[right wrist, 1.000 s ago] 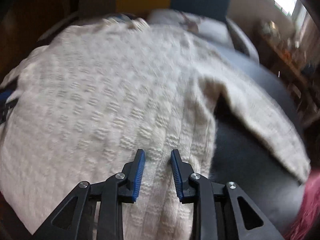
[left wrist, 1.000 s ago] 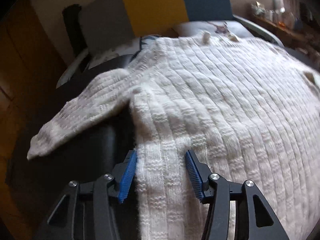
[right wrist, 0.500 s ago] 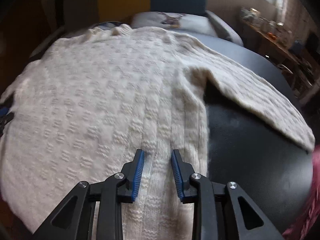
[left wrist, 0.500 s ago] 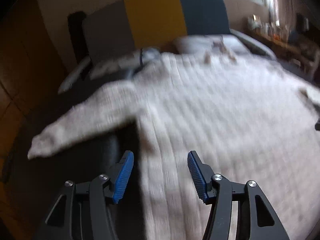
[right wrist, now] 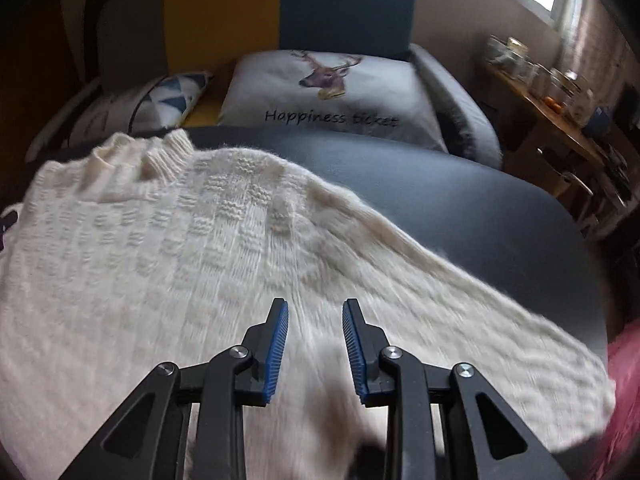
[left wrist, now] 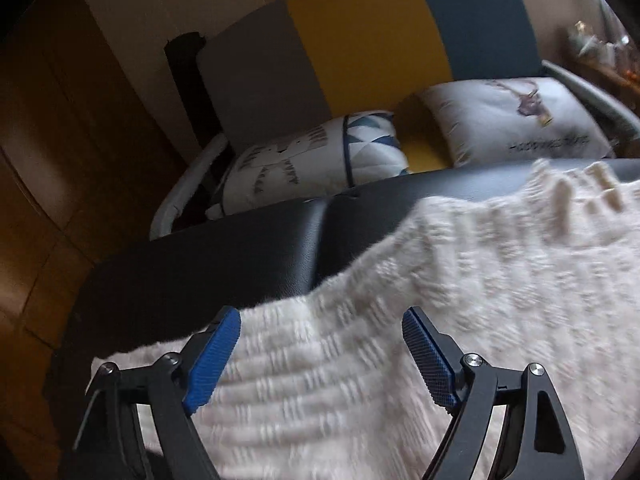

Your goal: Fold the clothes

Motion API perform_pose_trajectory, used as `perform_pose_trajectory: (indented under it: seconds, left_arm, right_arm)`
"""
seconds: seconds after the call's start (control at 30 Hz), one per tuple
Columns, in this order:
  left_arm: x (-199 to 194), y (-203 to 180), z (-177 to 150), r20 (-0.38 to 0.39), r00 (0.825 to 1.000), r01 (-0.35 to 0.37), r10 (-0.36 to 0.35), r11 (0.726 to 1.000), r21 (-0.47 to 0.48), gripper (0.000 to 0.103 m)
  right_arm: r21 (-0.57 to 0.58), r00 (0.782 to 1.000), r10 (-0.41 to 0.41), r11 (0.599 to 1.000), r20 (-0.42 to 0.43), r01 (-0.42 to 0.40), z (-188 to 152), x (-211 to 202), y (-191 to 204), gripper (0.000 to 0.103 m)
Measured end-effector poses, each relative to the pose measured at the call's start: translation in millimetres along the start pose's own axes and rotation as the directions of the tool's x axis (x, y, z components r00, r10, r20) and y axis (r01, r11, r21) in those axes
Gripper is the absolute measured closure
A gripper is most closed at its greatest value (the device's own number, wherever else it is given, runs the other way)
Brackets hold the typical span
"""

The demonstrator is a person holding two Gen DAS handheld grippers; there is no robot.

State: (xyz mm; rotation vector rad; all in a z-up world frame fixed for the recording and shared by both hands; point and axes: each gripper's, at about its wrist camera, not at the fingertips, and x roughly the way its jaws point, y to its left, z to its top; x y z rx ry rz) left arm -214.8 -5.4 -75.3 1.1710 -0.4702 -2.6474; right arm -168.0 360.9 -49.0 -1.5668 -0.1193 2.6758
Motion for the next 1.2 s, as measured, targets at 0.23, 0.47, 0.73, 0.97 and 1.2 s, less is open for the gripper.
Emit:
perform_pose_trajectory:
  seconds: [0.23,0.47,0.73,0.97,1.2]
  left_arm:
    - [31,11,-4,-0.024,0.996,-0.085,0.084,0.994,-0.067,0.012]
    - [26,20,0,-0.083,0.991,-0.113,0.104,0.987,-0.112,0.016]
    - [-18,-38,36,0.089,0.979,0.197,-0.183,0.963,-0.185,0.018]
    - [33,-69,32,-0.014,0.967,0.244,-0.253,0.946,-0.215,0.015]
    - [32,-72,28,0.018,0.967,0.251,-0.254,0.942,-0.221,0.015]
  right_arm:
    - [0.069,0.999,-0.049,0.996,0.012,0.048,17,28,-12,0.074]
    - [0.155,0.994,-0.087,0.985,0.06,0.077,7,28,-22,0.073]
    - [0.082,0.974,0.148,0.983,0.174,-0.164,43,-8,25,0.072]
    - [-0.066,0.905,0.393,0.92,0.161,-0.387,88,-11,106,0.072]
    - [-0.122,0.911,0.406,0.91,0.071,-0.396,128,27,144,0.072]
